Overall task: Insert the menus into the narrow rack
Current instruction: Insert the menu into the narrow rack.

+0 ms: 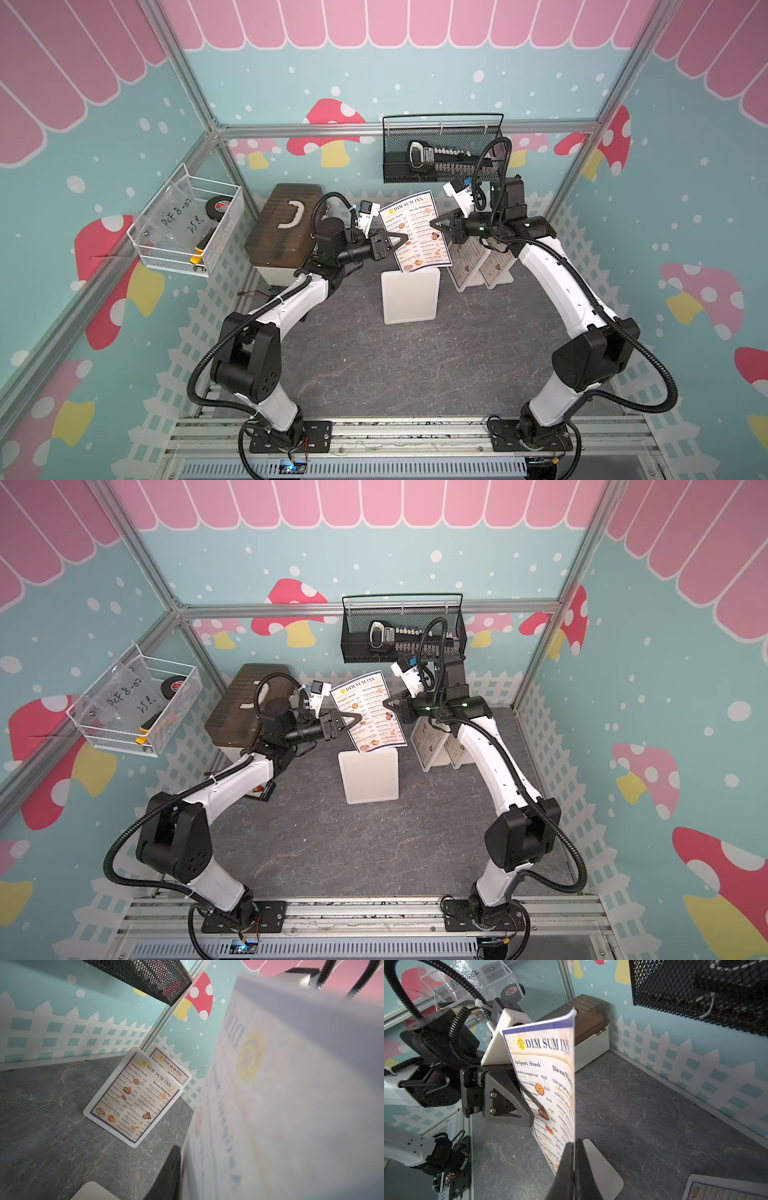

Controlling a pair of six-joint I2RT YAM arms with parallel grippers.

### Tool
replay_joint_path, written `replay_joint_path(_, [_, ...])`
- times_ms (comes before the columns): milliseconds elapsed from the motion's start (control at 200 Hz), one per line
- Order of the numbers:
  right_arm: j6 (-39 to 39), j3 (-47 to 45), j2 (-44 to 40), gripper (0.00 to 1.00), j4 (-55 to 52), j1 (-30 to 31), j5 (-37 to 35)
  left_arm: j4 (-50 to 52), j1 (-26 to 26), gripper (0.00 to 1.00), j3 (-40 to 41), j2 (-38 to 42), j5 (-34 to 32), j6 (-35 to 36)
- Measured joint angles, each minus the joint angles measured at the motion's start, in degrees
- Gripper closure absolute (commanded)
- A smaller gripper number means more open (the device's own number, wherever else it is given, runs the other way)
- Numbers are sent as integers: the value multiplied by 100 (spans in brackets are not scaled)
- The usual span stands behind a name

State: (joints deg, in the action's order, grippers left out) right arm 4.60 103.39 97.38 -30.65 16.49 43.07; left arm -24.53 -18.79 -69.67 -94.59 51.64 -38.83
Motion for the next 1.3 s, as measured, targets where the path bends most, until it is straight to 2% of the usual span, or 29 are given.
replay_joint_path(745, [-402,-68,-146,100,-225,-87,-136,26,-96,75,0,-35,2,0])
replay_joint_path(1301, [-354,-70,-59,100,-184,-103,588,11,11,75,15,-37,-28,-4])
